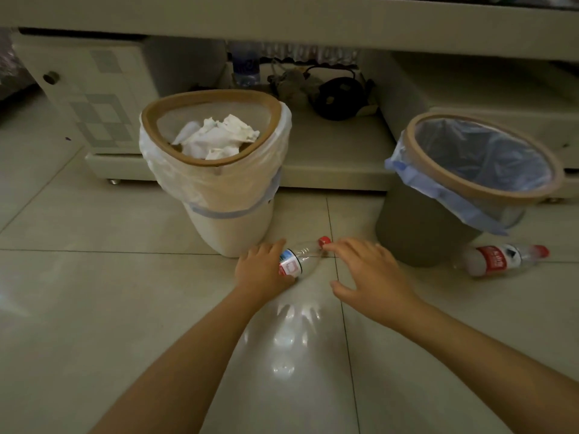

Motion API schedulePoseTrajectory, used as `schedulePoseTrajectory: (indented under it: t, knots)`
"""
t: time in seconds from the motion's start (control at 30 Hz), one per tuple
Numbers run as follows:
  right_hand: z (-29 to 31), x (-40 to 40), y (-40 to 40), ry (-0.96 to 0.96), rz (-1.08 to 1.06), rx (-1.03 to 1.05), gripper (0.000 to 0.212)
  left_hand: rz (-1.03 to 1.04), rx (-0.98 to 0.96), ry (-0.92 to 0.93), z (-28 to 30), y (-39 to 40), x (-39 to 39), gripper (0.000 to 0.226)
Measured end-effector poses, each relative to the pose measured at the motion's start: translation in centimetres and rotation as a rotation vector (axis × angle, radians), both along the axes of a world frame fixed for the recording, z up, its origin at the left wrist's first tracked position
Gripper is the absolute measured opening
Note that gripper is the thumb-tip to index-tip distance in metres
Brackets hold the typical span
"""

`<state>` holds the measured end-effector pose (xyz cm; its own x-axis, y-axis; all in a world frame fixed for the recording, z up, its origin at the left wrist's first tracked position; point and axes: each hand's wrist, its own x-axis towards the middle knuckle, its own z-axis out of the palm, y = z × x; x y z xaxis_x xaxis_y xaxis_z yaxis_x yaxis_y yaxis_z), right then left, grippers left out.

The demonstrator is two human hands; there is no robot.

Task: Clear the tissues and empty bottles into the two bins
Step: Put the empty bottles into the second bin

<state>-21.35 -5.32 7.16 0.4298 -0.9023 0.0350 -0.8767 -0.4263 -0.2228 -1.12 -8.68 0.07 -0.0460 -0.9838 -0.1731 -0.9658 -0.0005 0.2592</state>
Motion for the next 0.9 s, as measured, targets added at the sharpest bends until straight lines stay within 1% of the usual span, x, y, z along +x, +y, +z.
schedulePoseTrajectory:
  t: [0.17, 0.27, 0.33, 0.4, 0.43, 0.47, 0.5, 0.57, 0.6, 0.63, 0.67, 0.77, 0.9]
  knots:
    - [0.1, -2.3, 0.7, 0.056, -0.020, 0.062, 0.058, -0.020, 0.154, -0.052, -2.7, -1.2, -1.2, 0.091]
    - [0.0, -4.1, 1.7, 0.086, -0.046, 0.081, 0.059, -0.050, 0.179, -0.134, -3.4, -1.1, -2.6, 0.096]
    - [-0.2, -5.4, 2.3, 0.117, -0.064, 0.087, 0.060, -0.031, 0.172, -0.122, -3.4, -0.9, -4.1, 0.096]
    - [-0.2, -6.6, 2.5, 0.145, -0.078, 0.099, 0.060, 0.014, 0.130, 0.010, -3.5, -0.5, -5.5, 0.098]
    - [-0.2, -7.1, 2.5, 0.149, -0.082, 0.104, 0.060, 0.050, 0.106, 0.132, -3.5, -0.1, -6.1, 0.100]
    - [-0.1, -7.6, 2.6, 0.143, -0.089, 0.108, 0.060, 0.100, 0.100, 0.301, -3.3, 0.4, -6.7, 0.100]
    - [0.1, -8.0, 2.5, 0.132, -0.095, 0.110, 0.060, 0.167, 0.113, 0.501, -3.0, 0.9, -7.4, 0.096]
    - [0.5, -9.0, 2.4, 0.106, -0.091, 0.109, 0.061, 0.297, 0.171, 0.860, -2.0, 1.9, -8.5, 0.075]
    - [0.7, -9.5, 2.3, 0.098, -0.076, 0.111, 0.061, 0.343, 0.216, 0.985, -1.3, 2.4, -8.9, 0.067]
    - [1.0, -10.1, 2.1, 0.093, -0.057, 0.115, 0.061, 0.362, 0.265, 1.073, -0.6, 2.9, -9.3, 0.064]
    - [1.3, -10.6, 2.0, 0.091, -0.038, 0.119, 0.061, 0.355, 0.305, 1.128, 0.1, 3.4, -9.7, 0.065]
    - [2.3, -11.8, 1.3, 0.083, 0.023, 0.120, 0.062, 0.305, 0.369, 1.204, 1.8, 4.8, -10.7, 0.069]
    - [2.8, -12.3, 0.2, 0.022, 0.068, 0.126, 0.063, 0.328, 0.357, 1.249, 3.1, 5.8, -11.8, 0.074]
